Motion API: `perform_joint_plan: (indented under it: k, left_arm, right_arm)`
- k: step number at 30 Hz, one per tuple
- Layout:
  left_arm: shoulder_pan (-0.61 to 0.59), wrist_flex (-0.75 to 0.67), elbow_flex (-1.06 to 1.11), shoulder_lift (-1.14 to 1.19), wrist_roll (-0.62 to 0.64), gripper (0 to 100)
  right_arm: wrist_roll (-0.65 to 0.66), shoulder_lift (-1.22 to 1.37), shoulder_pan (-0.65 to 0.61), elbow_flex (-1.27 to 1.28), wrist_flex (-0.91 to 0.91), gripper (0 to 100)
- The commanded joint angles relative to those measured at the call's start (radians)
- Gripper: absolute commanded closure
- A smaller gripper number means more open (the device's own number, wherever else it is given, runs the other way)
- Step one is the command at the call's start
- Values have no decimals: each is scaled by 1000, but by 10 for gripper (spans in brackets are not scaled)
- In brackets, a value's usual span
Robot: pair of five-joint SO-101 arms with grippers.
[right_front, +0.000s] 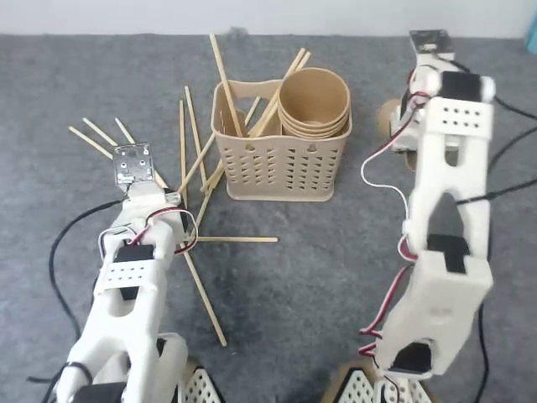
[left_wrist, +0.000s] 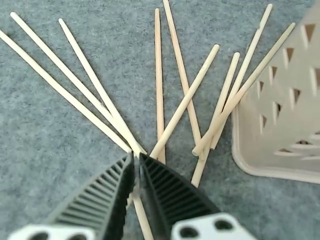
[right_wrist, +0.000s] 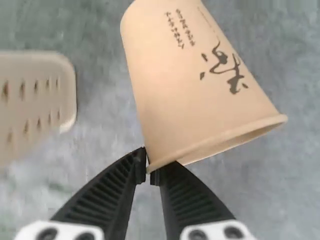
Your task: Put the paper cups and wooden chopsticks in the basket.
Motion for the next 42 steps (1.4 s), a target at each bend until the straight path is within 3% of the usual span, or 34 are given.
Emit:
perform_joint_plan:
  k: [1,8,16,23,32,39,42]
  left_arm:
    - [3,-32,-42,-5,-11,987]
    - [3,-32,-41,-5,-11,987]
    - [3,-32,-39,-5,-12,987]
    - [3,-32,-39,-5,-12,987]
    - [3,-32,-39,-5,-12,987]
    - [3,-32,-39,-5,-12,987]
    - [3,-32,-39,-5,-12,987]
  right_arm:
    - [107,-165,54,38,68,990]
    - [430,-397,156,264,68,991]
    - [758,-585,159,618,70,991]
    - [770,-552,142,664,70,990]
    - [767,-513,-35,695,67,983]
    - [646,-670,-189,689,64,797]
    - [609,-794,-240,689,64,770]
